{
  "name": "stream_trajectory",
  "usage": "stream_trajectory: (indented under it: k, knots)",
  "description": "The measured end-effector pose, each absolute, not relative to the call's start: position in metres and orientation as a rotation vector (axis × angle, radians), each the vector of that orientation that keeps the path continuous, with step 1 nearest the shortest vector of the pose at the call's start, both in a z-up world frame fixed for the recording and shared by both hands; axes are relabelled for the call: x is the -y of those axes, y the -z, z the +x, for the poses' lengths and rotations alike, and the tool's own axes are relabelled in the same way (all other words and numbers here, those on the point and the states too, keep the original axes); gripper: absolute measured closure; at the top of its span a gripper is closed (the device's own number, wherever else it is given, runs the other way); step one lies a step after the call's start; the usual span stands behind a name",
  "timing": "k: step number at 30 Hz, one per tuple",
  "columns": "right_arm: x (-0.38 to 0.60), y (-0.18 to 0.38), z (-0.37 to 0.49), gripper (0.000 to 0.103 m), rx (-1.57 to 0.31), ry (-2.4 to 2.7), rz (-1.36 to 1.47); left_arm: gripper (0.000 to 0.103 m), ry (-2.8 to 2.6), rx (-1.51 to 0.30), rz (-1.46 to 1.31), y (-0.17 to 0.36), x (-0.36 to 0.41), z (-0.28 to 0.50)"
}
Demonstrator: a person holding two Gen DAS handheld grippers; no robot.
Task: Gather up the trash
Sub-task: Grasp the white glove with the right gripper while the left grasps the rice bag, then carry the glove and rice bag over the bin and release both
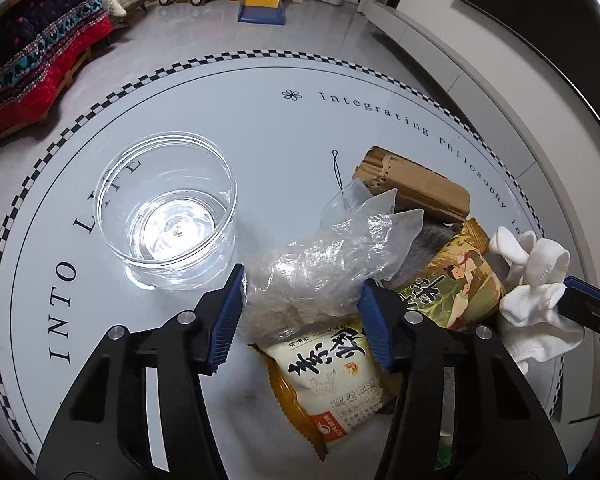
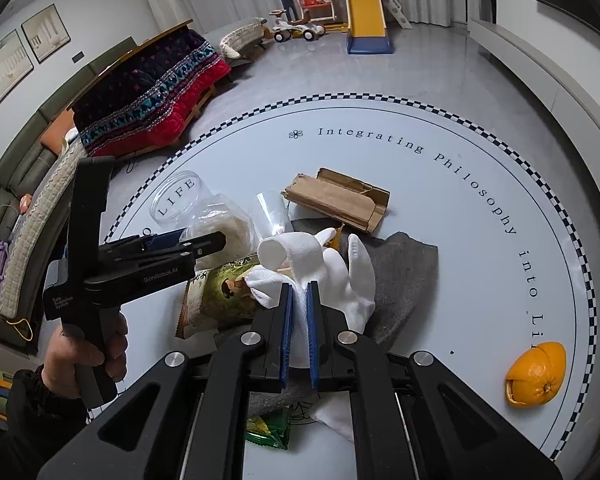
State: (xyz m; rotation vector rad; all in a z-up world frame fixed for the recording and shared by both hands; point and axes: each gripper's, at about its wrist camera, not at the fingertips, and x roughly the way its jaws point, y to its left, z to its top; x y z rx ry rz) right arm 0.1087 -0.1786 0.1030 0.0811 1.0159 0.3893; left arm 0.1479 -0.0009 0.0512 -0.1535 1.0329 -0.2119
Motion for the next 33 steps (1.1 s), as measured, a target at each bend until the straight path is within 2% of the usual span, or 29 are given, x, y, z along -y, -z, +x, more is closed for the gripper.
stream_trajectory:
  k: [23, 33]
  knots:
    - [0.130, -0.143, 0.021, 0.095, -0.959, -0.424, 0.040, 0.052, 0.207, -0.885, -0.137, -0.122, -0.058, 0.002]
    - [0.093, -0.198, -0.023, 0.095, -0.853, -0.465, -0.025, 0.052, 0.177, -0.806, -0.162, -0.150, -0.096, -0.050]
